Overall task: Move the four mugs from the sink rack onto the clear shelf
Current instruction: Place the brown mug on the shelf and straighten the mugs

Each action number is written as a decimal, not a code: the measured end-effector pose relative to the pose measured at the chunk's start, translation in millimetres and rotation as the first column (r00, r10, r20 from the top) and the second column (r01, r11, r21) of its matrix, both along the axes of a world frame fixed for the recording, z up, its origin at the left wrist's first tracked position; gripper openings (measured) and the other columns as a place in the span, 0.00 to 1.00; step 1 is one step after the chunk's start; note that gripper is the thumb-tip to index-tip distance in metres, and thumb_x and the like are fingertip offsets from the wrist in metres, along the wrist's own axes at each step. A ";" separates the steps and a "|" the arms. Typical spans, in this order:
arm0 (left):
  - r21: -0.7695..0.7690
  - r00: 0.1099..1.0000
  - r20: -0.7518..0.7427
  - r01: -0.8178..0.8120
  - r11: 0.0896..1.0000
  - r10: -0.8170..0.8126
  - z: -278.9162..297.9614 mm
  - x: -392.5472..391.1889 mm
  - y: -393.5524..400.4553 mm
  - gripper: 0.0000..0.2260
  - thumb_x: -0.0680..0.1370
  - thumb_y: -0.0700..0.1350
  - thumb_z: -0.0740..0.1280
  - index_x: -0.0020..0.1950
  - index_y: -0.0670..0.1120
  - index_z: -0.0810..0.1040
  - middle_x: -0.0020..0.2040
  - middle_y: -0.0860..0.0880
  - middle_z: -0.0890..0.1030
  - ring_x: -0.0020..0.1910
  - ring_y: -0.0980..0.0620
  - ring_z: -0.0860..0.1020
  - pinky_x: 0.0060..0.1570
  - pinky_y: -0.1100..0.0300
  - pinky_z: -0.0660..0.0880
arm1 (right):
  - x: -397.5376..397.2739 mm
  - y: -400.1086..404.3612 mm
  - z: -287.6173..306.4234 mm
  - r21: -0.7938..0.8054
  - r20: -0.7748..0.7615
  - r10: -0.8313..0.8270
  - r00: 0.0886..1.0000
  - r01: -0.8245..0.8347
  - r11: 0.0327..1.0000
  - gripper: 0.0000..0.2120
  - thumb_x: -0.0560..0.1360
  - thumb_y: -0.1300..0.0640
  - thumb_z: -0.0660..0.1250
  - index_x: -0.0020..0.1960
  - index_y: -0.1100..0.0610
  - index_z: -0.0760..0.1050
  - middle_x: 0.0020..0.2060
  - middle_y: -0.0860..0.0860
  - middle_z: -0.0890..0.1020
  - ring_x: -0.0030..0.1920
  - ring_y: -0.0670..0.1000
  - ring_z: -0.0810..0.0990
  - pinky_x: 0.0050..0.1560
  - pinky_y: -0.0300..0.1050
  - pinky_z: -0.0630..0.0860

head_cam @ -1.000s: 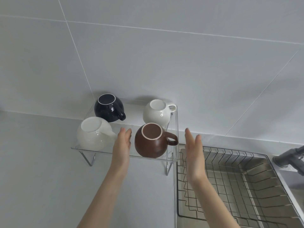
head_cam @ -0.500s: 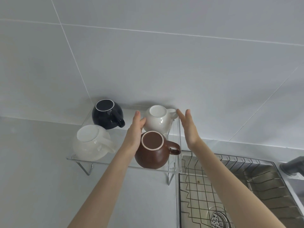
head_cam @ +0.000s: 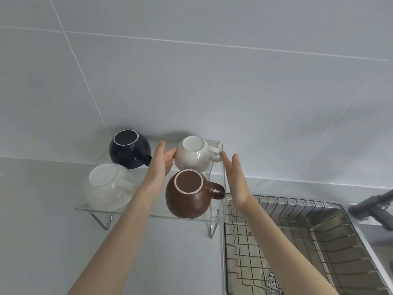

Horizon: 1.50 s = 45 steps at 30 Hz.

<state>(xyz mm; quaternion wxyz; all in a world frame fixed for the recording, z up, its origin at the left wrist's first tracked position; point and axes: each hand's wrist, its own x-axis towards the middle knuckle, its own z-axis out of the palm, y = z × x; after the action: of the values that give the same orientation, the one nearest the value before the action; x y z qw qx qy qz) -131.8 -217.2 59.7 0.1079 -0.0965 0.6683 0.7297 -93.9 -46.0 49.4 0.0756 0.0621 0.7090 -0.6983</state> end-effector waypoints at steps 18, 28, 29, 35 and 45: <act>-0.356 0.978 -0.170 -0.171 0.919 0.117 49.5 -25.6 -113.8 0.24 0.80 0.54 0.46 0.65 0.41 0.71 0.68 0.43 0.72 0.67 0.52 0.69 0.67 0.60 0.60 | 0.3 -115.8 50.4 -0.249 0.054 0.092 0.994 -0.076 0.965 0.27 0.78 0.43 0.48 0.72 0.57 0.58 0.74 0.55 0.61 0.74 0.53 0.59 0.73 0.50 0.54; -0.200 0.997 -0.040 -0.071 0.977 0.064 30.3 -32.2 -137.1 0.30 0.79 0.57 0.41 0.68 0.38 0.65 0.72 0.41 0.66 0.72 0.49 0.62 0.73 0.58 0.54 | -0.4 -160.2 15.6 -0.314 0.197 0.174 0.965 -0.106 0.944 0.27 0.78 0.40 0.41 0.73 0.48 0.56 0.74 0.45 0.58 0.75 0.45 0.50 0.73 0.44 0.46; -0.199 0.997 -0.042 -0.071 0.977 0.064 28.5 -32.1 -138.3 0.30 0.79 0.57 0.41 0.68 0.38 0.65 0.72 0.42 0.66 0.72 0.49 0.62 0.73 0.58 0.55 | -1.4 -161.4 14.9 -0.313 0.192 0.176 0.965 -0.110 0.944 0.27 0.78 0.40 0.40 0.73 0.48 0.56 0.74 0.44 0.58 0.75 0.45 0.50 0.72 0.43 0.46; -0.211 0.997 -0.032 -0.074 0.975 0.068 24.2 -26.3 -144.4 0.31 0.78 0.58 0.40 0.69 0.40 0.65 0.72 0.43 0.66 0.73 0.50 0.61 0.74 0.58 0.54 | -10.2 -162.5 13.4 -0.267 0.173 0.160 0.972 -0.110 0.957 0.26 0.78 0.40 0.40 0.72 0.47 0.58 0.74 0.45 0.59 0.75 0.45 0.50 0.71 0.43 0.46; -0.270 0.994 -0.054 -0.104 0.957 0.092 20.7 -15.8 -141.5 0.29 0.78 0.58 0.41 0.66 0.45 0.71 0.71 0.46 0.69 0.72 0.50 0.63 0.71 0.60 0.56 | -24.9 -162.3 23.1 -0.223 0.199 0.091 0.976 -0.045 0.974 0.27 0.78 0.41 0.40 0.74 0.51 0.54 0.75 0.46 0.56 0.75 0.47 0.49 0.73 0.46 0.46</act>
<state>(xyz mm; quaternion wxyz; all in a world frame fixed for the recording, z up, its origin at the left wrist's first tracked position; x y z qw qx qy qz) -147.6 -358.7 80.4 0.0435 -0.1283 0.7587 0.6372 -118.8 -208.3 72.5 0.1796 0.1018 0.6184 -0.7582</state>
